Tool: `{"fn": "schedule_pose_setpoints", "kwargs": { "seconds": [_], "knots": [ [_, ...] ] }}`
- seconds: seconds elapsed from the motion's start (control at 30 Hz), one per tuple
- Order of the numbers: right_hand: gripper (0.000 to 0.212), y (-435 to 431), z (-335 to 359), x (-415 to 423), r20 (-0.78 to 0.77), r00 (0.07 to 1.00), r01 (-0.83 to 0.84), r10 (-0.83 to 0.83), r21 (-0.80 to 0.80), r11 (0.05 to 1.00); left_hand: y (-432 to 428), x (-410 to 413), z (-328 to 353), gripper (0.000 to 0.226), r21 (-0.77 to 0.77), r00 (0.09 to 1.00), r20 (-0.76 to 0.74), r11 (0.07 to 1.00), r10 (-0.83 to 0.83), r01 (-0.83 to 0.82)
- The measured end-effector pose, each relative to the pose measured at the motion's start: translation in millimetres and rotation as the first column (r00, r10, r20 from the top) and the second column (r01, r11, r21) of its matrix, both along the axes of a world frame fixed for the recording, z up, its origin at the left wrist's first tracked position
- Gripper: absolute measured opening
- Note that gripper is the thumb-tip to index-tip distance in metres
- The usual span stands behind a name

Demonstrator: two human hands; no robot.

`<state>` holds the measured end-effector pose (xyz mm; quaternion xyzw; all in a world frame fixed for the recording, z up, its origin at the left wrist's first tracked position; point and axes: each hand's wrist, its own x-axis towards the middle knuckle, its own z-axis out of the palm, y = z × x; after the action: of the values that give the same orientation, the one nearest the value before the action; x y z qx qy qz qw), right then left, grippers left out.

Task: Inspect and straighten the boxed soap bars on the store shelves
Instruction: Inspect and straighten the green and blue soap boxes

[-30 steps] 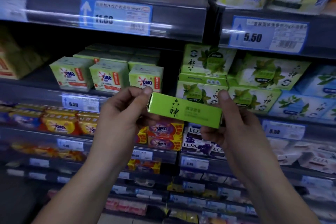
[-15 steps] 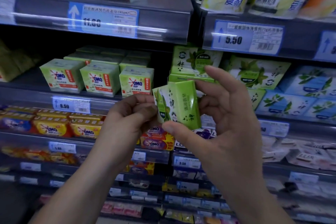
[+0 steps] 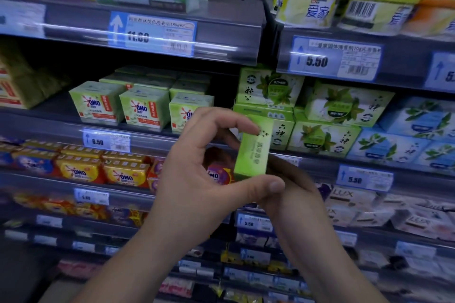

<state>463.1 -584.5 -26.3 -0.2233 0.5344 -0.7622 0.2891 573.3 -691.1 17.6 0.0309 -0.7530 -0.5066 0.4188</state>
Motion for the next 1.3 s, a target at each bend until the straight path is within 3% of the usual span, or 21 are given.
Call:
{"fn": "schedule_pose_setpoints", "kwargs": {
  "seconds": [0.1, 0.2, 0.3, 0.5, 0.7, 0.87, 1.03, 1.3],
  "knots": [
    [0.025, 3, -3, 1, 0.044, 0.999, 0.028, -0.029, 0.017, 0.999, 2, 1, 1, 0.043, -0.033, 1.000, -0.021, 0.999, 0.015, -0.016],
    [0.027, 11, 7, 0, -0.194, 0.977, 0.092, -0.086, 0.023, 0.996, -3, 6, -3, 0.032, 0.021, 0.996, -0.079, 0.999, 0.040, -0.038],
    [0.041, 23, 15, -3, -0.431, 0.860, 0.282, -0.272, -0.044, 0.959, -11, 9, -13, 0.035, 0.089, 0.991, -0.098, 0.992, 0.096, -0.087],
    [0.051, 26, 23, 2, -0.579, 0.730, 0.343, -0.362, -0.148, 0.928, -16, 4, -27, 0.041, 0.146, 0.987, -0.074, 0.980, 0.144, -0.132],
    [0.038, 23, 33, -1, -0.597, 0.680, 0.444, -0.426, -0.127, 0.887, -14, -8, -16, 0.035, 0.194, 0.959, -0.121, 0.954, 0.256, -0.231],
    [0.043, 10, 54, -16, -0.625, 0.656, 0.487, -0.423, -0.078, 0.870, -29, -37, 1, 0.027, 0.215, 0.952, -0.099, 0.940, 0.290, -0.264],
    [0.031, 4, 51, -26, -0.584, 0.718, 0.443, -0.378, -0.036, 0.896, -42, -61, -1, 0.028, 0.230, 0.956, -0.105, 0.942, 0.274, -0.245],
    [0.039, -1, 29, -36, -0.544, 0.785, 0.376, -0.296, 0.039, 0.926, -49, -73, -14, 0.040, 0.115, 0.968, -0.054, 0.965, 0.245, -0.238]
  ]
}}
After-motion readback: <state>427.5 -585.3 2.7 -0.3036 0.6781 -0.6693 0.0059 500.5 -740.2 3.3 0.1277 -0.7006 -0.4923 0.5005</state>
